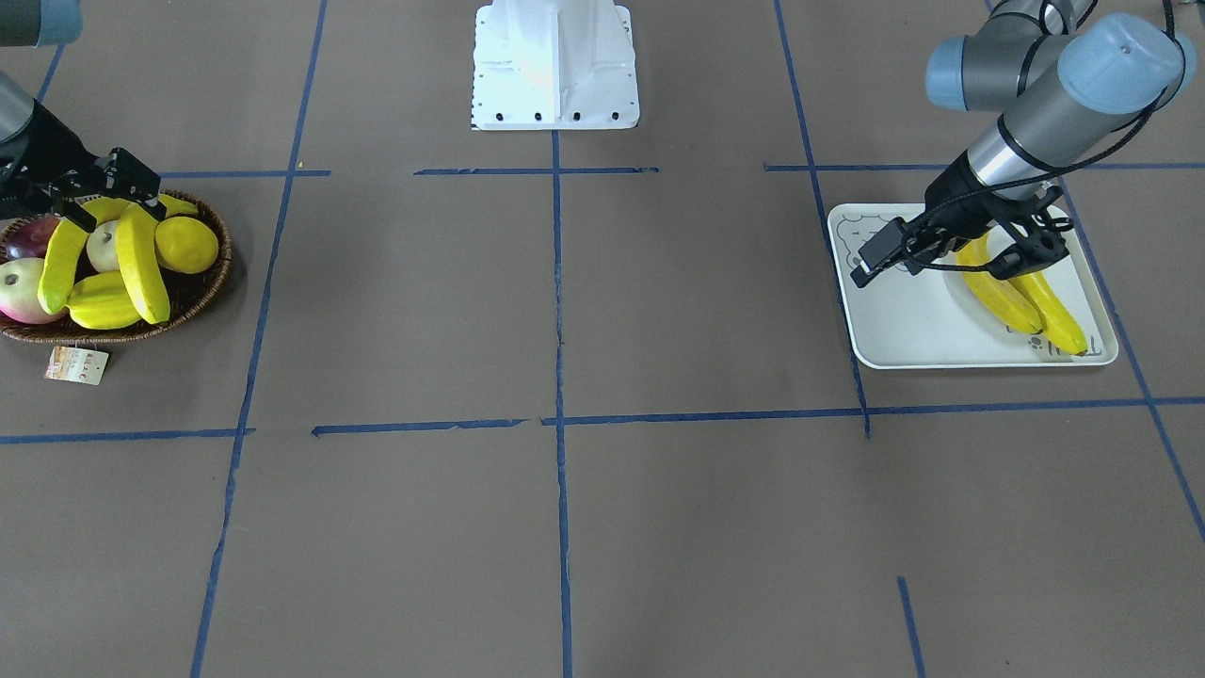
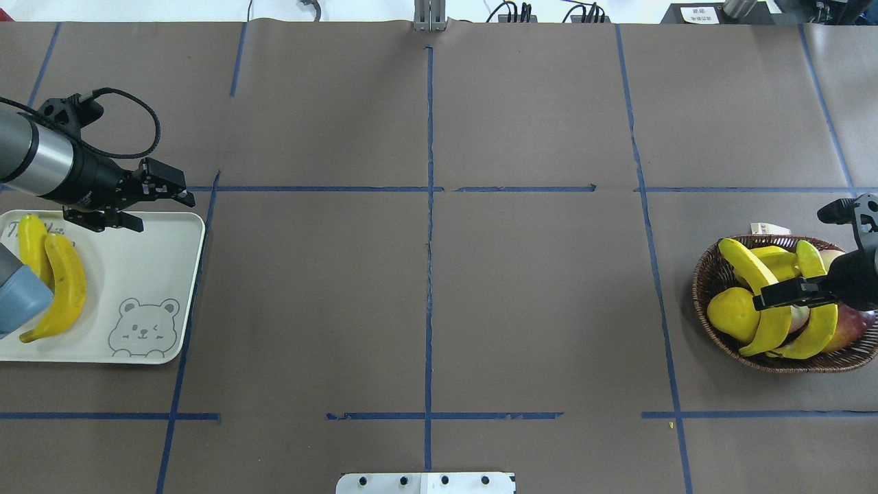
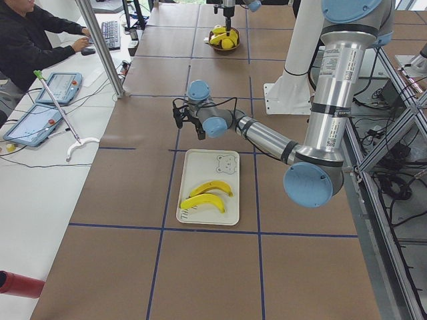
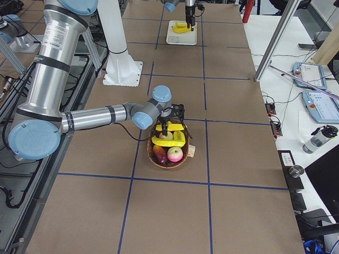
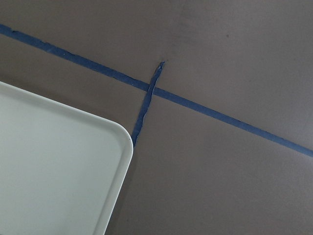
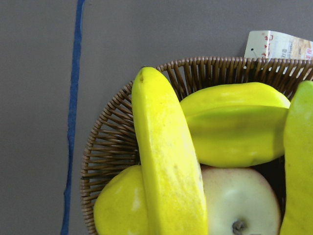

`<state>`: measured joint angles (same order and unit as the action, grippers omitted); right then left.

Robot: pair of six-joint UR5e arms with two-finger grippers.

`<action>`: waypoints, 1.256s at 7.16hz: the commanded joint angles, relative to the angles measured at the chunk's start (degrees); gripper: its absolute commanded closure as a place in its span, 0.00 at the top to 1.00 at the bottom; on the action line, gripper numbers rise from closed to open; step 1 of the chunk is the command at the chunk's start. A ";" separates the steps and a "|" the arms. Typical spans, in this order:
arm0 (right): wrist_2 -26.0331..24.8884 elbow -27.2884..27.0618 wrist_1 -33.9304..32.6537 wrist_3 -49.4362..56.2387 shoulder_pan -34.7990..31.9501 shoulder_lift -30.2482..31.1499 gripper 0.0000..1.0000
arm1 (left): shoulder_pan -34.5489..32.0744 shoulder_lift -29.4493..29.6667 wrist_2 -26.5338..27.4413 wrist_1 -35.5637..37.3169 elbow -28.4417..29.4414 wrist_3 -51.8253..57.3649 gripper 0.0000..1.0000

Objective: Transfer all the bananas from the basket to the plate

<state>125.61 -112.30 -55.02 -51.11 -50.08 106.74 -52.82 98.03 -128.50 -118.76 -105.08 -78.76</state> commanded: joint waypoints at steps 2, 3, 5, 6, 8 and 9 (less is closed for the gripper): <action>0.68 0.50 -0.35 -0.31 0.33 -0.30 0.99 | 0.00 -0.04 0.00 -0.07 -0.21 0.01 0.99; 2.17 0.67 -0.18 -0.40 0.33 -0.39 0.88 | -0.08 -0.12 0.00 -0.07 -0.47 0.10 0.99; 2.36 0.85 0.00 -0.40 0.33 -0.48 0.43 | -0.09 -0.12 0.00 -0.07 -0.47 0.10 0.99; 2.44 0.85 -0.09 -0.31 0.33 -0.48 0.32 | -0.09 -0.04 0.00 -0.07 -0.47 0.10 0.99; 4.46 0.33 0.18 -0.13 -0.19 -0.22 0.20 | 0.00 -0.21 0.00 -0.07 -0.47 0.10 0.99; 6.38 0.24 0.18 0.04 -2.37 0.05 0.11 | -0.08 -0.30 0.00 -0.07 -0.47 0.10 0.99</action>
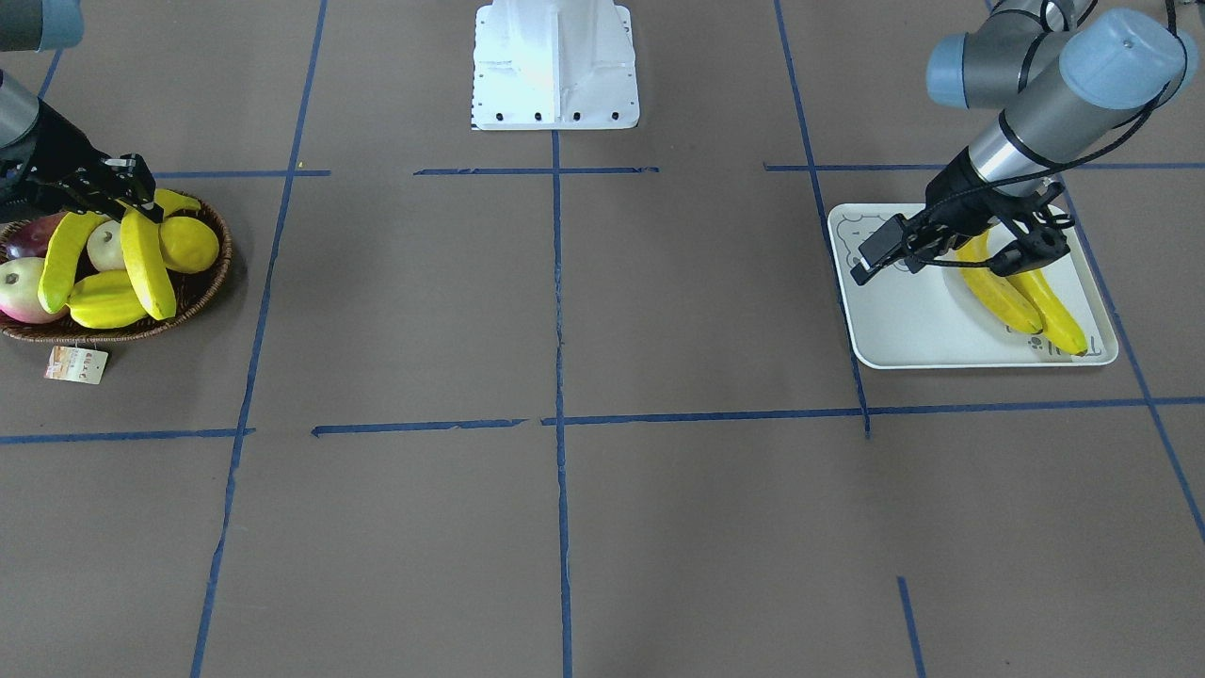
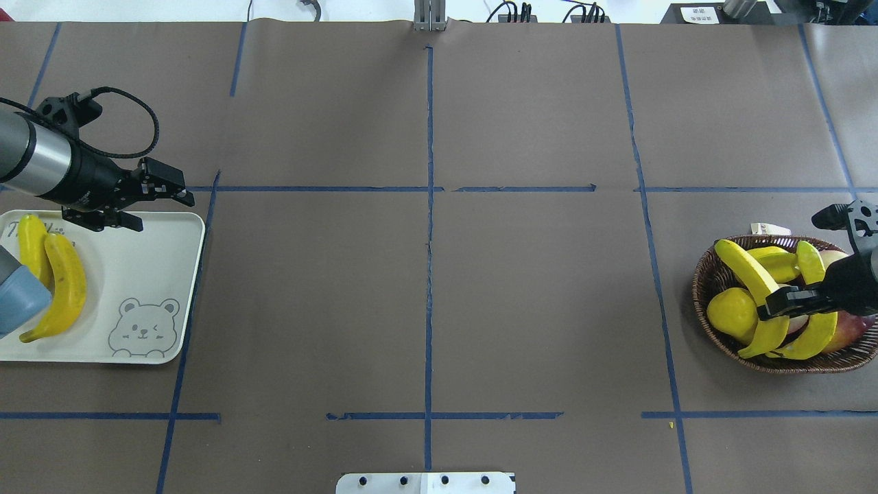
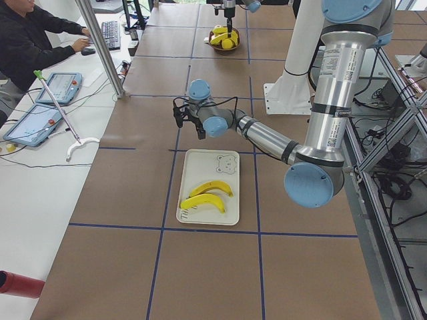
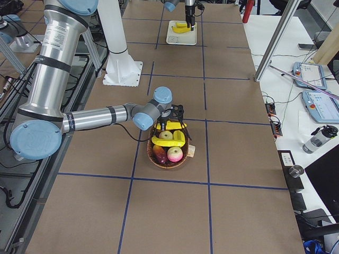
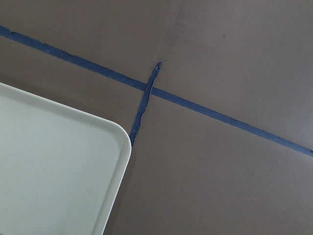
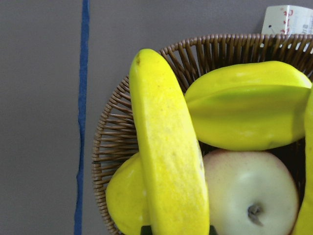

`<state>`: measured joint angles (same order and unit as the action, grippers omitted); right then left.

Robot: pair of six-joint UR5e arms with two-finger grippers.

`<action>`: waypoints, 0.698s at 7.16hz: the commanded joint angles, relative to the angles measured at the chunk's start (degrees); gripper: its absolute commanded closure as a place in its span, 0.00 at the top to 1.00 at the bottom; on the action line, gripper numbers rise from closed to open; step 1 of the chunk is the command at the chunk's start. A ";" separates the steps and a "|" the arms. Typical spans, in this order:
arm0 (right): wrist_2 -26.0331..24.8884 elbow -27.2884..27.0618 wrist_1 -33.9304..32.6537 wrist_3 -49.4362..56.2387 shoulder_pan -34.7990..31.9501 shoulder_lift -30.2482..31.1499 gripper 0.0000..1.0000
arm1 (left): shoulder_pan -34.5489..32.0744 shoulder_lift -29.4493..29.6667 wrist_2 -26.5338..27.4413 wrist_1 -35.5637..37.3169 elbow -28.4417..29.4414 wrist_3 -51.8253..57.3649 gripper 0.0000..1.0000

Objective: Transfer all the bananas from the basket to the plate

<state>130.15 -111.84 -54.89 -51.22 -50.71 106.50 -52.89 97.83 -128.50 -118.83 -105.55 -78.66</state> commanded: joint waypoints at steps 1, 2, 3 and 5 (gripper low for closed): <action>3.78 -0.91 0.22 0.42 -6.55 1.24 0.06 | -0.02 0.08 0.00 0.00 0.00 0.00 0.99; 5.10 -3.27 -0.04 0.51 -10.77 3.17 0.02 | 0.06 -0.01 0.00 0.00 0.08 0.00 0.99; 7.64 -4.42 -0.21 0.51 -15.34 2.84 0.02 | 0.06 0.08 0.00 0.00 0.09 0.00 0.99; 9.41 -4.09 -0.74 -0.10 -14.87 -4.32 0.02 | 0.15 1.65 -0.62 0.09 0.26 -1.74 0.99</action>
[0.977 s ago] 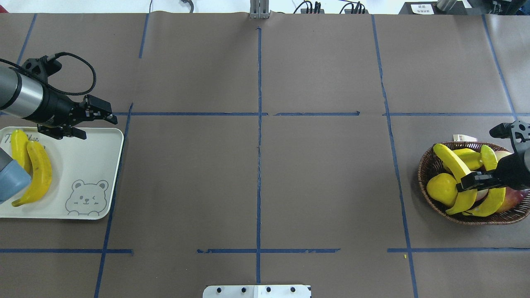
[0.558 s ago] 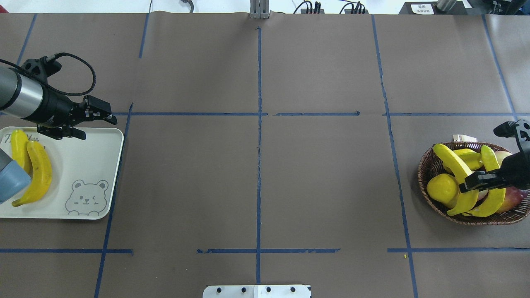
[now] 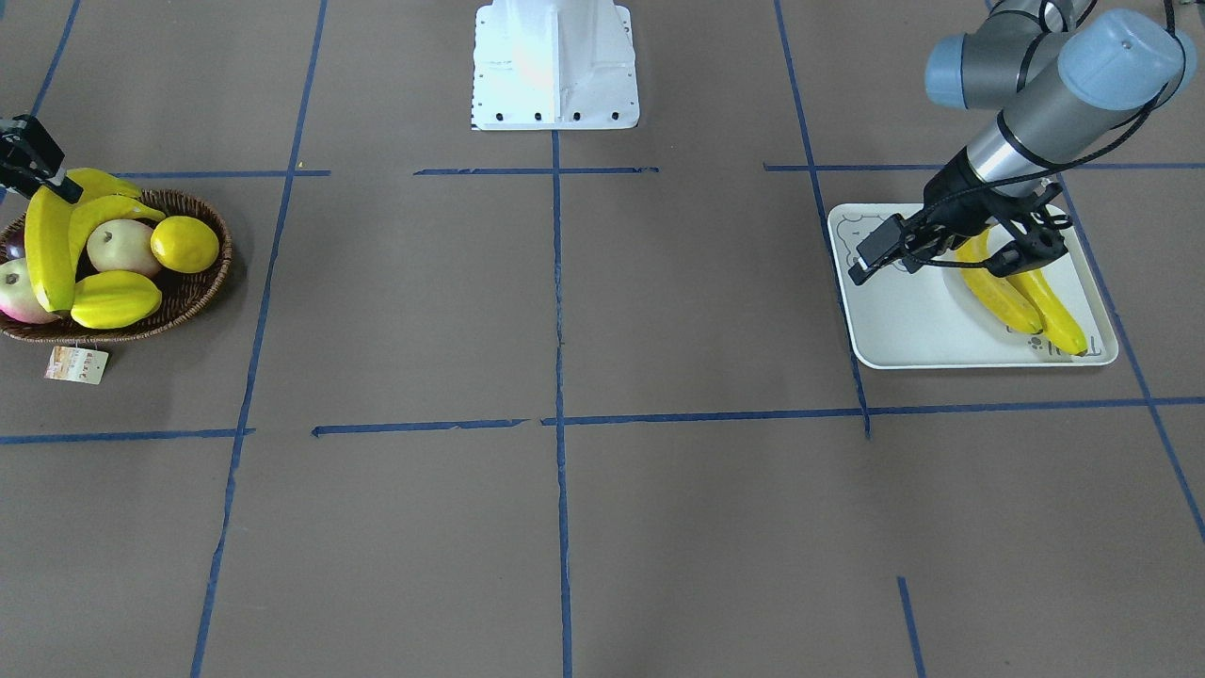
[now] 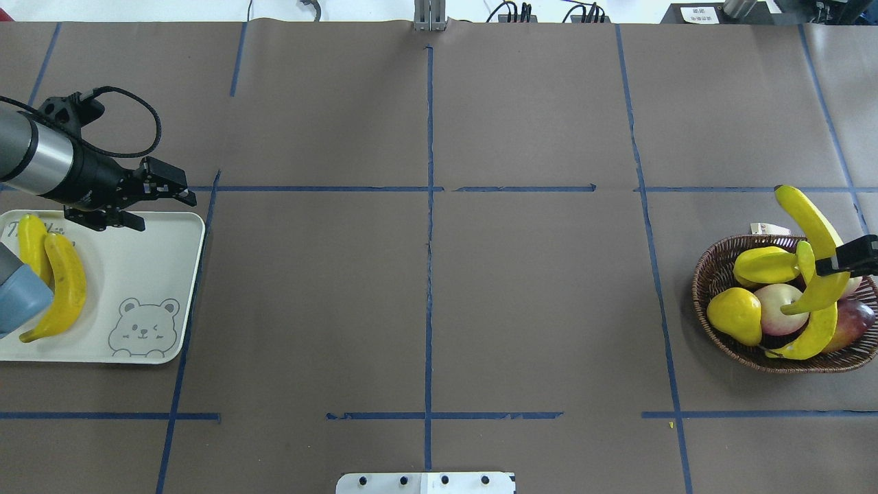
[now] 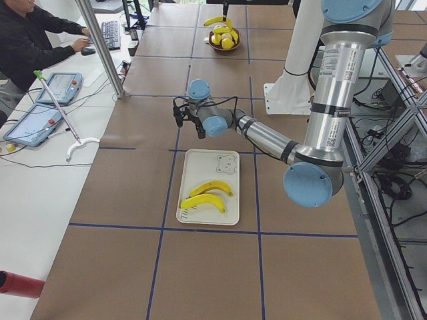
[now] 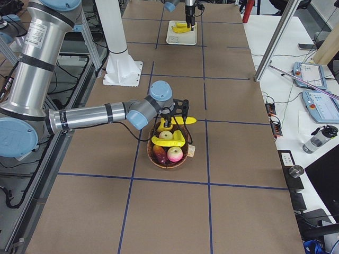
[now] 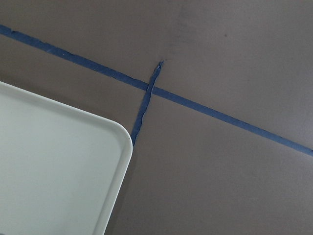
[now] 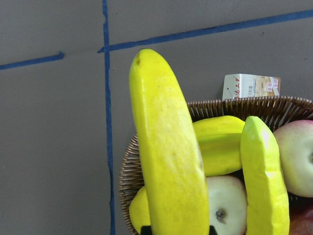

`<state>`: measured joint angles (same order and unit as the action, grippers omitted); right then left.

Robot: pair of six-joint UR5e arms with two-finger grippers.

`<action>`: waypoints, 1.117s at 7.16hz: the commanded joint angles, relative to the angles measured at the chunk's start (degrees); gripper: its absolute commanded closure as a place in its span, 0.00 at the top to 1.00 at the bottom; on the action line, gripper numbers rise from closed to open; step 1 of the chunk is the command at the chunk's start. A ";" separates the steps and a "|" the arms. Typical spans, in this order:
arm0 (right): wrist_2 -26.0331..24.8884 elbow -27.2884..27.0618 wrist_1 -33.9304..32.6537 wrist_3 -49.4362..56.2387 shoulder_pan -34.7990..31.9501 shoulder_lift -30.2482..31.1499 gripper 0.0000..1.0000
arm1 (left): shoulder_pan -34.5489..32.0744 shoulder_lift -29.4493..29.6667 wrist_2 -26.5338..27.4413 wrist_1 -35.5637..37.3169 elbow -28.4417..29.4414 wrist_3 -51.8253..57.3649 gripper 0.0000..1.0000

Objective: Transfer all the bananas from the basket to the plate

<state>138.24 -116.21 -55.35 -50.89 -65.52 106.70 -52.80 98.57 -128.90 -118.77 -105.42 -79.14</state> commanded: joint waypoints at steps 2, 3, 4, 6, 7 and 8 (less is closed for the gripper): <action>0.37 0.63 -0.20 -8.45 7.90 -15.41 0.03 | 5.13 7.56 0.49 -0.05 1.53 -10.62 0.99; -2.94 0.89 -0.20 -16.96 13.87 -21.82 0.03 | 6.90 10.29 1.98 -0.40 1.53 -15.03 0.99; -8.11 0.81 -0.20 -22.01 19.58 -26.23 0.03 | 8.92 12.50 2.34 -0.75 1.53 -18.99 0.99; -15.77 0.37 -0.28 -29.41 28.92 -32.31 0.03 | 9.90 18.90 2.69 -1.80 1.44 -24.37 0.99; -20.16 0.37 -2.81 -30.66 32.70 -35.13 0.03 | 10.34 20.94 2.69 -2.51 1.53 -25.70 0.96; -24.29 0.28 -8.14 -30.67 35.70 -39.85 0.03 | 11.48 22.87 2.95 -2.60 1.62 -26.15 0.95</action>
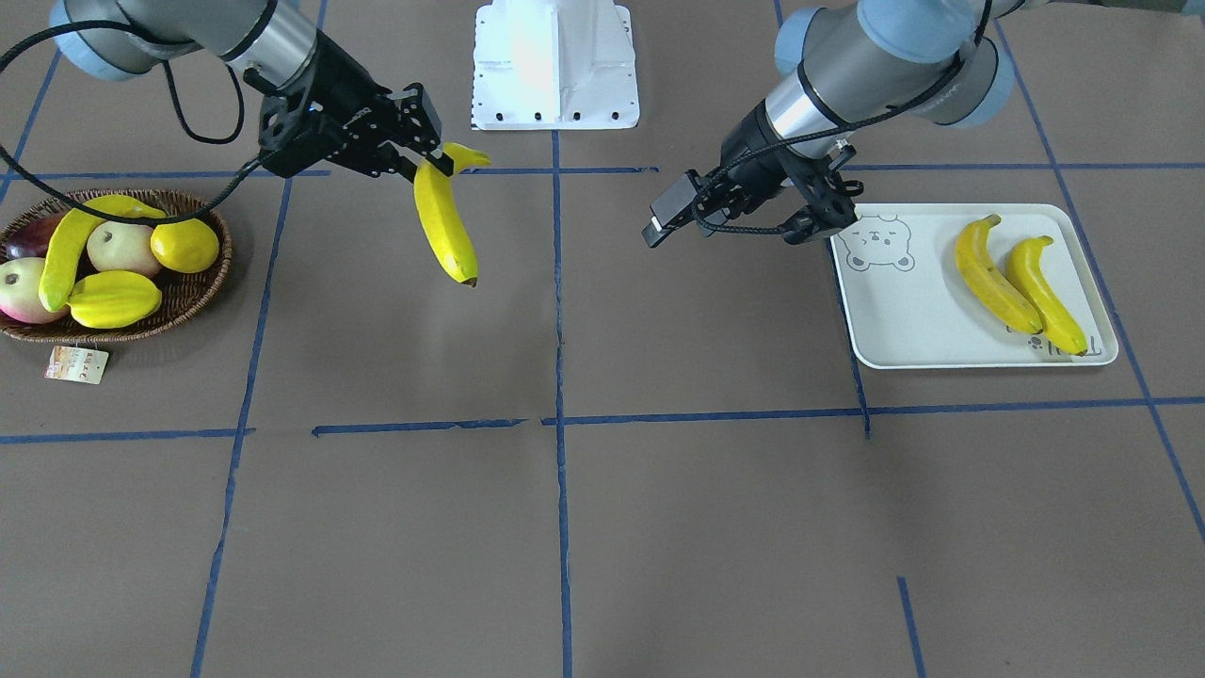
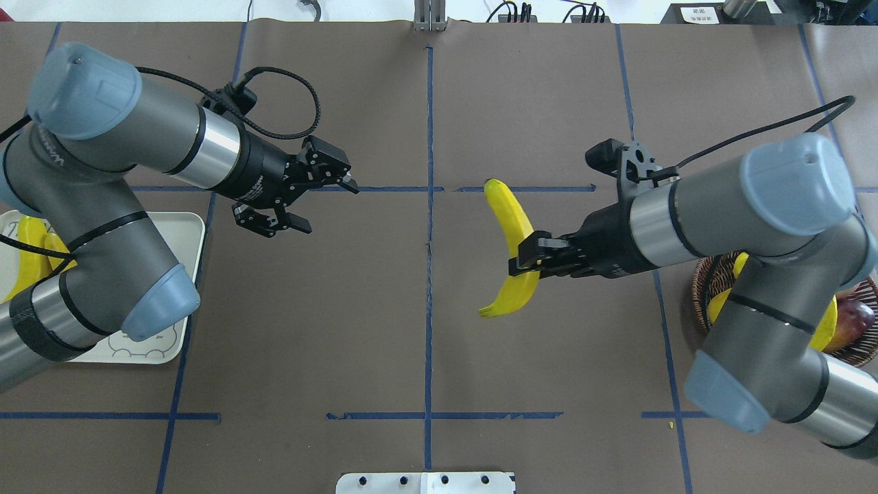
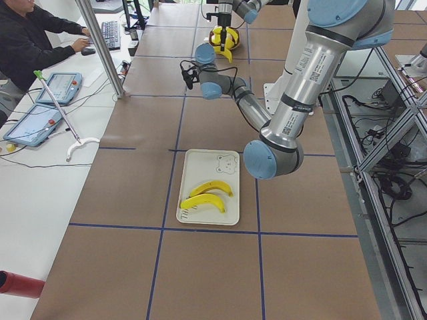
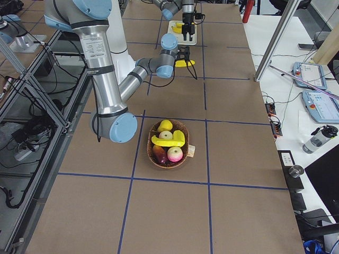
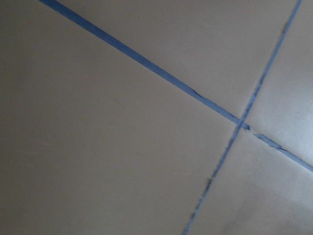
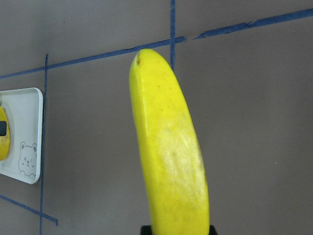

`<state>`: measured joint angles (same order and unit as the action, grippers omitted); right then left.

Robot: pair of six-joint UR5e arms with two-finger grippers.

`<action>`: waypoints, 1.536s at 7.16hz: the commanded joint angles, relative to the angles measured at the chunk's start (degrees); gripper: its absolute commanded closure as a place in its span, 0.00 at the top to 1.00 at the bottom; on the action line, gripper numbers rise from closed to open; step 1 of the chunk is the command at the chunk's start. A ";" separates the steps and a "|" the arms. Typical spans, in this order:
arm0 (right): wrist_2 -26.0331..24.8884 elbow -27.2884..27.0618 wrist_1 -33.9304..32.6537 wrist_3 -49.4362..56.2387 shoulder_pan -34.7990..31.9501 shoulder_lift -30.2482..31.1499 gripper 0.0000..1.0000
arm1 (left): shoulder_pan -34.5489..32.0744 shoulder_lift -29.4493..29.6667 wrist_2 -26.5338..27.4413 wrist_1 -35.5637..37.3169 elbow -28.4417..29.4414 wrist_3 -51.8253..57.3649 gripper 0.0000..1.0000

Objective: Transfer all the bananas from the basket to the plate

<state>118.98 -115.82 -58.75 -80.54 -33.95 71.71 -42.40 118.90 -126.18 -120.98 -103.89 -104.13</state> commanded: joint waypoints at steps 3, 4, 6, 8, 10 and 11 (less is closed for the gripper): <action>-11.74 0.07 -10.33 -1.02 9.95 -10.53 0.03 | 6.45 6.16 7.34 -0.40 0.87 -1.25 0.95; -12.01 0.15 -10.33 -1.10 10.48 -10.80 0.03 | 6.71 6.86 7.35 -0.40 1.14 -1.25 0.95; -12.01 0.07 -10.33 -1.11 10.66 -10.80 0.03 | 7.77 7.57 7.44 -0.48 2.11 -1.25 0.85; -11.93 -0.11 -10.33 -1.11 10.58 -10.80 0.03 | 8.30 7.57 7.35 -0.48 2.63 -1.16 0.78; -11.93 -0.11 -10.33 -1.11 10.58 -10.80 0.03 | 8.91 7.40 7.35 -0.48 2.64 -1.07 0.77; -11.93 -0.11 -10.33 -1.02 10.58 -10.71 0.03 | 8.91 7.40 7.35 -0.48 2.55 -1.07 0.62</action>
<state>107.05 -115.92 -69.08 -81.63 -23.38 60.92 -33.62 126.34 -118.82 -121.44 -101.29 -105.22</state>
